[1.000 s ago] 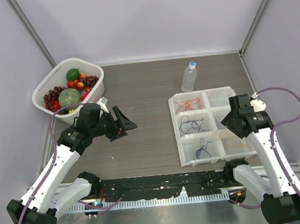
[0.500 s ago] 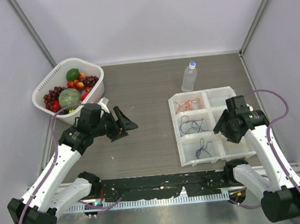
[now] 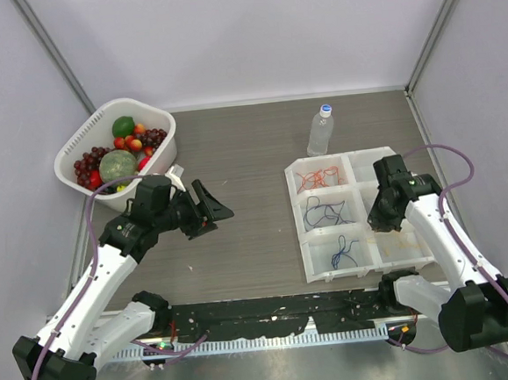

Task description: Untangle the cables

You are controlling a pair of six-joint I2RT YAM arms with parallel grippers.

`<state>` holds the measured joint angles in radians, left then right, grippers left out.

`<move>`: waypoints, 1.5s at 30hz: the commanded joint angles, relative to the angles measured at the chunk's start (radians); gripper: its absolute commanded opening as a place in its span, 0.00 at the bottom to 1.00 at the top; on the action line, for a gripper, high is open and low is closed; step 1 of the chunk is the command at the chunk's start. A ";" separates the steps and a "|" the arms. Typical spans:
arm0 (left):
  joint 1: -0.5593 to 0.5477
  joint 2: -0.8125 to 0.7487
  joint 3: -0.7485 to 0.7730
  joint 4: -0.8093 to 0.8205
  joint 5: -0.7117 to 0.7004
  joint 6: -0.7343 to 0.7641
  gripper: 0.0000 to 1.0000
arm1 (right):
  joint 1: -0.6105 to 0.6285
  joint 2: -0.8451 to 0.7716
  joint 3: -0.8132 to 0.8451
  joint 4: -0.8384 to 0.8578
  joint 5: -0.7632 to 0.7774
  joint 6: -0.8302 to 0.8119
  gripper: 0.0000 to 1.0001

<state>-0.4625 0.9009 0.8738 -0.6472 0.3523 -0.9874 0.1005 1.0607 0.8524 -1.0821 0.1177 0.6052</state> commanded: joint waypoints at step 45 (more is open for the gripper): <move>-0.001 -0.068 0.014 -0.032 0.019 0.052 0.73 | -0.027 -0.174 0.178 0.022 -0.102 -0.050 0.76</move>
<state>-0.4625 0.8299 0.8738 -0.6945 0.3424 -0.9565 0.0753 0.9596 0.9672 -1.2049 0.2901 0.7418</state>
